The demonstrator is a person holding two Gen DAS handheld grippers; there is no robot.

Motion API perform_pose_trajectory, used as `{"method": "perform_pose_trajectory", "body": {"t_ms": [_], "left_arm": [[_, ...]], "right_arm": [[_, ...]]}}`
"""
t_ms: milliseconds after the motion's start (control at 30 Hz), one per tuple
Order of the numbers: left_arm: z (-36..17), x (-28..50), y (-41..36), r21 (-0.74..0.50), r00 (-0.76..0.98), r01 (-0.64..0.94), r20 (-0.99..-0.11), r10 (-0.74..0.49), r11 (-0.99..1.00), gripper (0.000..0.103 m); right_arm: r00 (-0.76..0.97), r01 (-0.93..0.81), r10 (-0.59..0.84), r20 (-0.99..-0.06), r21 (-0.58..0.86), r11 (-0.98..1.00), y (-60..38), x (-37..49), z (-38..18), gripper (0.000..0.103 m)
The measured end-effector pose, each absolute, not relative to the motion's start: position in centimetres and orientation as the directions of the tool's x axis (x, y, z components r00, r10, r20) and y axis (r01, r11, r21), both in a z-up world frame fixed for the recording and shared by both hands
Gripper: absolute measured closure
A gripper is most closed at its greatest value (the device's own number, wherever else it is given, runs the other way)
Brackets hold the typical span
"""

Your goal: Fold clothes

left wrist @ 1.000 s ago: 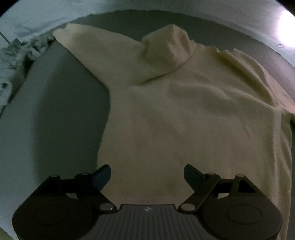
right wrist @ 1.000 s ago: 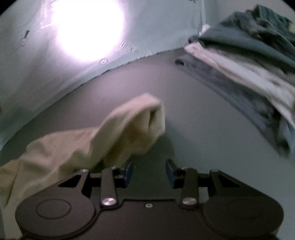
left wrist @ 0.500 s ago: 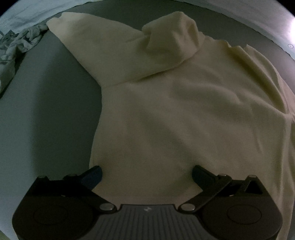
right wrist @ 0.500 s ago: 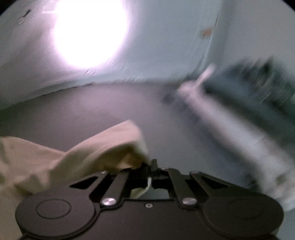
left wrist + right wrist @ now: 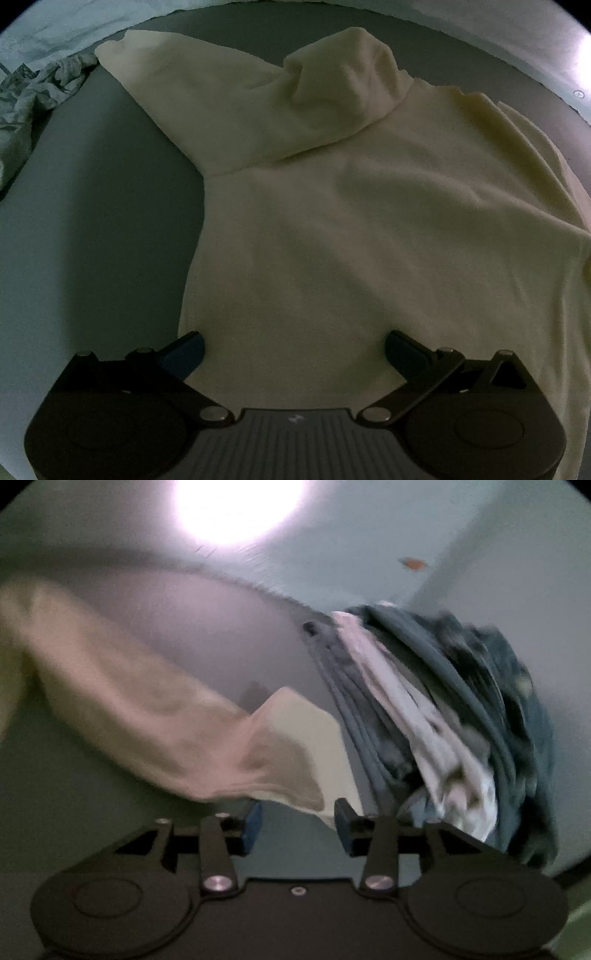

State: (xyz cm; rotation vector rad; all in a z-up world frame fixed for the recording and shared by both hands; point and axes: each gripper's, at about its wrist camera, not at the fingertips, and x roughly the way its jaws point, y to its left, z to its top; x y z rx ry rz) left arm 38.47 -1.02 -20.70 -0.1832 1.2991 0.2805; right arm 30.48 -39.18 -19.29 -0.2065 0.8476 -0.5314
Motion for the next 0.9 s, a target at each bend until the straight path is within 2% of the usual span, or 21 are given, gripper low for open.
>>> {"method": "perform_pose_trajectory", "body": {"t_ms": [100, 167, 300, 367, 467, 533, 633, 667, 700, 767, 833, 867, 900], "left_arm": [[-20.7, 38.0, -1.3, 0.023, 0.252, -0.302, -0.962, 0.103, 0.953, 0.0], [-20.7, 37.6, -1.5, 0.023, 0.257, -0.302, -0.961, 0.104, 0.953, 0.0], [-20.6, 37.0, -1.8, 0.023, 0.267, -0.304, -0.958, 0.109, 0.952, 0.0], [-20.6, 36.7, -2.0, 0.023, 0.271, -0.305, -0.956, 0.11, 0.952, 0.0], [-20.5, 36.2, -2.3, 0.023, 0.275, -0.305, -0.955, 0.111, 0.952, 0.0], [-20.5, 35.9, -2.5, 0.023, 0.279, -0.305, -0.954, 0.113, 0.952, 0.0], [-20.4, 35.5, -2.7, 0.024, 0.284, -0.305, -0.952, 0.115, 0.952, 0.0], [-20.4, 35.4, -2.8, 0.024, 0.285, -0.305, -0.952, 0.115, 0.952, 0.0], [-20.4, 35.3, -2.9, 0.023, 0.285, -0.304, -0.952, 0.114, 0.952, 0.0], [-20.3, 35.1, -3.0, 0.023, 0.285, -0.305, -0.952, 0.115, 0.952, 0.0], [-20.3, 34.7, -3.2, 0.023, 0.29, -0.306, -0.95, 0.116, 0.952, 0.0], [-20.2, 34.6, -3.3, 0.023, 0.293, -0.307, -0.949, 0.118, 0.951, 0.0], [-20.2, 34.4, -3.4, 0.024, 0.295, -0.308, -0.948, 0.119, 0.951, 0.0]], "right_arm": [[0.575, 0.562, -0.512, -0.638, -0.147, 0.814, -42.4, 28.5, -17.8, 0.058], [0.581, 0.682, -0.478, -0.659, 0.073, 0.728, -45.3, 27.2, -17.5, 0.058], [0.644, 0.759, -0.296, -0.705, 0.542, 0.361, -50.5, 24.8, -20.5, 0.056], [0.682, 0.731, -0.206, -0.701, 0.661, 0.169, -51.8, 24.2, -22.9, 0.055], [0.693, 0.717, -0.153, -0.704, 0.695, 0.05, -51.9, 24.4, -24.9, 0.055], [0.701, 0.711, -0.166, -0.693, 0.698, 0.086, -51.8, 25.0, -24.7, 0.058], [0.712, 0.702, -0.193, -0.675, 0.691, 0.173, -51.5, 26.2, -24.0, 0.085], [0.717, 0.697, -0.206, -0.666, 0.686, 0.21, -51.4, 26.6, -23.5, 0.1], [0.719, 0.694, -0.238, -0.652, 0.672, 0.256, -51.0, 26.8, -22.6, 0.1], [0.697, 0.714, -0.382, -0.607, 0.536, 0.45, -49.8, 27.2, -19.4, 0.1], [0.702, 0.676, -0.469, -0.536, 0.293, 0.676, -46.9, 27.6, -16.8, 0.1], [0.698, 0.663, -0.502, -0.51, 0.195, 0.723, -45.6, 27.4, -16.4, 0.1], [0.684, 0.664, -0.511, -0.521, 0.154, 0.732, -44.7, 27.1, -16.6, 0.1]]}}
